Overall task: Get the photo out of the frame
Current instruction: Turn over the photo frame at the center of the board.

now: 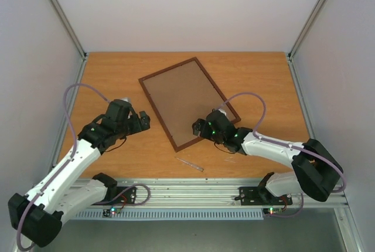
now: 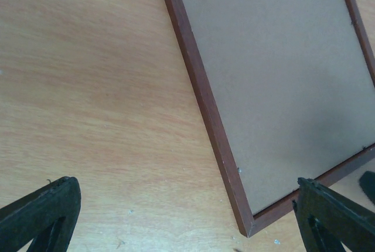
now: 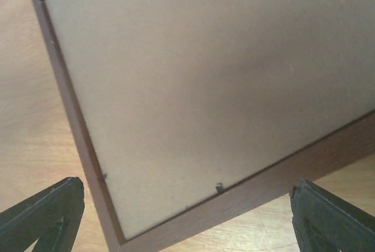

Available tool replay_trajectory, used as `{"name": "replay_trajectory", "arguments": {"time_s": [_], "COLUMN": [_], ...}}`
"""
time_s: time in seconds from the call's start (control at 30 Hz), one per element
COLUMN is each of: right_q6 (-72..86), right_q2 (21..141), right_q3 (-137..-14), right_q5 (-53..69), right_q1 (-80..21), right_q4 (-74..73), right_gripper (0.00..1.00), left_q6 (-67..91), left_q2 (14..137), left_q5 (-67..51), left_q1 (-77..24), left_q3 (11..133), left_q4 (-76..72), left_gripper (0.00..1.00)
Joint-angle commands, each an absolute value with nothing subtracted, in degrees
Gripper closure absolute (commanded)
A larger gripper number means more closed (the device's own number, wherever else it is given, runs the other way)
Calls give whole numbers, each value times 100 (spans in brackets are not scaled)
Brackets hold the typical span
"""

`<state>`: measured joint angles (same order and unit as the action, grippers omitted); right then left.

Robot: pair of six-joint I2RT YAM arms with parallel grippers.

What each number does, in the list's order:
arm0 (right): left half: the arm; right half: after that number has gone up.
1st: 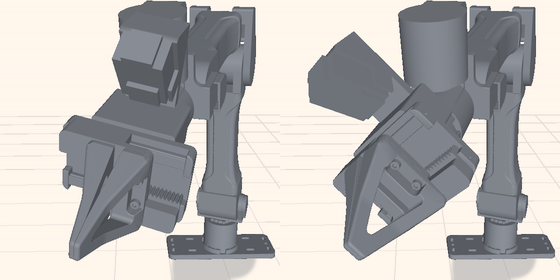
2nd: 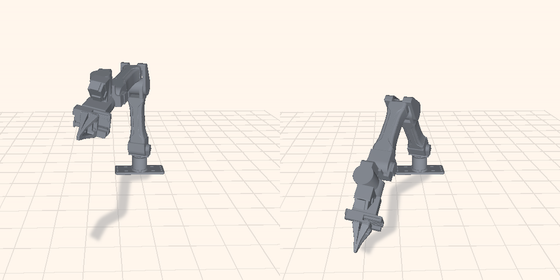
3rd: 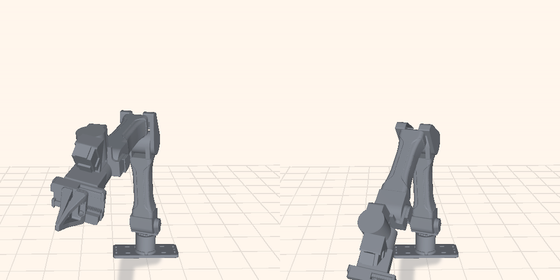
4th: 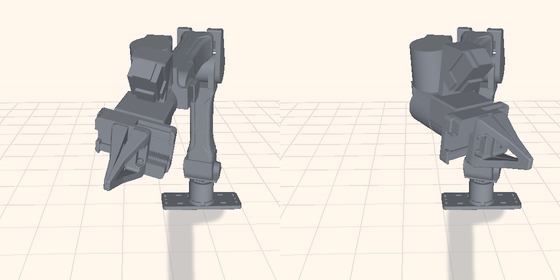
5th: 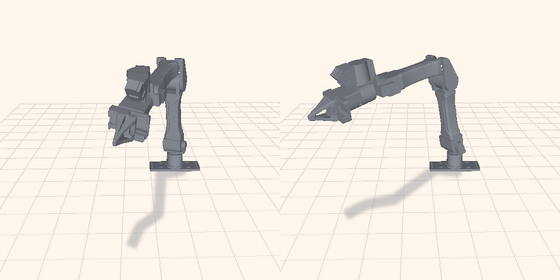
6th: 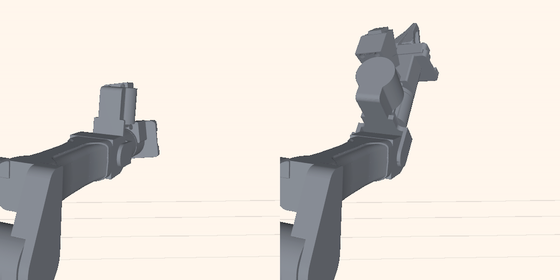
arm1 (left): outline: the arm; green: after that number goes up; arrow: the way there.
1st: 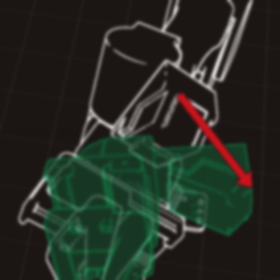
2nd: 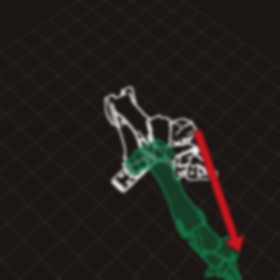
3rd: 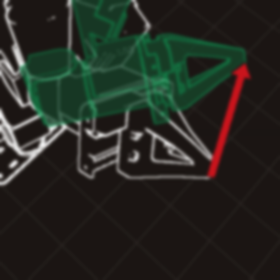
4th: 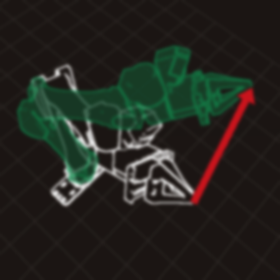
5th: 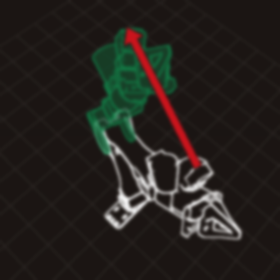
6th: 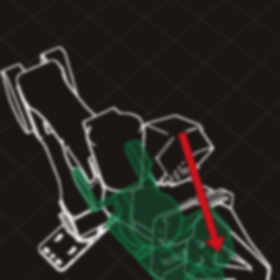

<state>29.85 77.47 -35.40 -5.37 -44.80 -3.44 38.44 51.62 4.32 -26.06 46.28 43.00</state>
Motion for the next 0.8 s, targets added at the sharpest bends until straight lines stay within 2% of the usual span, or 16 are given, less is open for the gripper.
{"name": "replay_trajectory", "arguments": {"time_s": [0.0, 0.17, 0.33, 0.57, 0.77], "right_q6": [1979, 925, 179, -312, -554], "right_q2": [7437, 7211, 7213, 8149, 9154], "right_q3": [-3921, -4307, -4544, -4992, -5568], "right_q5": [-295, -275, 25, 962, 1490], "right_q1": [-4273, -3656, -2659, -1312, -841], "right_q4": [-1183, -2004, -2164, -1859, -1733], "right_gripper": [3, 2, 1, 2, 1], "left_q6": [4099, 4135, 4166, 4084, 3965], "left_q2": [5387, 5706, 6201, 7175, 8072], "left_q5": [98, 18, -189, -313, -355], "left_q1": [-2591, -2593, -2592, -2586, -2587], "left_q3": [4430, 4314, 4290, 4529, 4878], "left_q4": [3721, 3441, 3071, 2664, 2443], "left_gripper": [1, 1, 1, 1, 1]}}
